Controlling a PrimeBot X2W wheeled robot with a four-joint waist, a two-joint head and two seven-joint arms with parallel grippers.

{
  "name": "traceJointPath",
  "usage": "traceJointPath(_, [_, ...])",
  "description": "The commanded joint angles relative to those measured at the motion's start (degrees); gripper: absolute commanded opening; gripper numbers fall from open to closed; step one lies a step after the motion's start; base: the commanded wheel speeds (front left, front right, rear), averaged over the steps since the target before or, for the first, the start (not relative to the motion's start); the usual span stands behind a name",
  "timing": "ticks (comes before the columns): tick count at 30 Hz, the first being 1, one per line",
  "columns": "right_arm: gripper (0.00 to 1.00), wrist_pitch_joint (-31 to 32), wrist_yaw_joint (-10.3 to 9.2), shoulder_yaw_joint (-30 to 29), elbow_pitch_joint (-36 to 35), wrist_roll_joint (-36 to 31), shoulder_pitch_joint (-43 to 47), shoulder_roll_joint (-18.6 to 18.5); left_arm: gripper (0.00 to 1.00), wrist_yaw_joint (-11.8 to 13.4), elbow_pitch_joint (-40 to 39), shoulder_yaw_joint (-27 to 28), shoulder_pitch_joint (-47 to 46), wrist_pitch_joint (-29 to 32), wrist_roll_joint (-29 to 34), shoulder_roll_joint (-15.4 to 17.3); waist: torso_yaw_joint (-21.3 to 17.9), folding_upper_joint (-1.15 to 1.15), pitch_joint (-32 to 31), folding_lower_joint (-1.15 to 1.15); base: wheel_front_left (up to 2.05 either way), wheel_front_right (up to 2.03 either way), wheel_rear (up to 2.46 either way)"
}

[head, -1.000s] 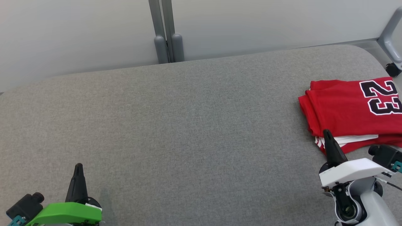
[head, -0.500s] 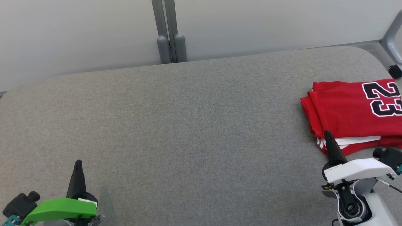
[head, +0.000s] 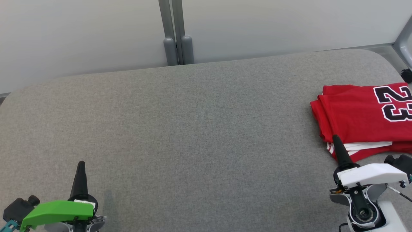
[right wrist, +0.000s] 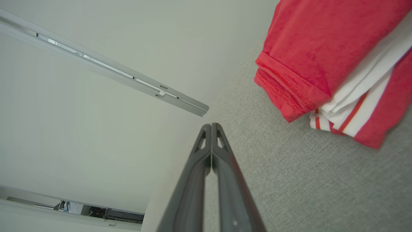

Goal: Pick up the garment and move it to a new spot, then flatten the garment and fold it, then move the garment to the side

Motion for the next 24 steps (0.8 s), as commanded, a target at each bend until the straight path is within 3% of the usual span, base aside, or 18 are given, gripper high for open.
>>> traceJointPath(1, [0.0,0.4,-0.02,-0.4,-0.8,1.5,0.2,0.1,0.0,-0.1,-0.7,0.3,-1.4,0.3,-1.5,0.0,0.1,0.0,0.0,0.0,0.0,0.0,0.0])
traceJointPath(24, [0.0,3.7,-0.01,-2.2,-1.7,13.1,1.0,1.3,0.0,-0.2,-0.7,0.8,-2.5,3.5,-12.9,-0.5,1.0,0.0,-0.3,0.0,0.0,0.0,0.0])
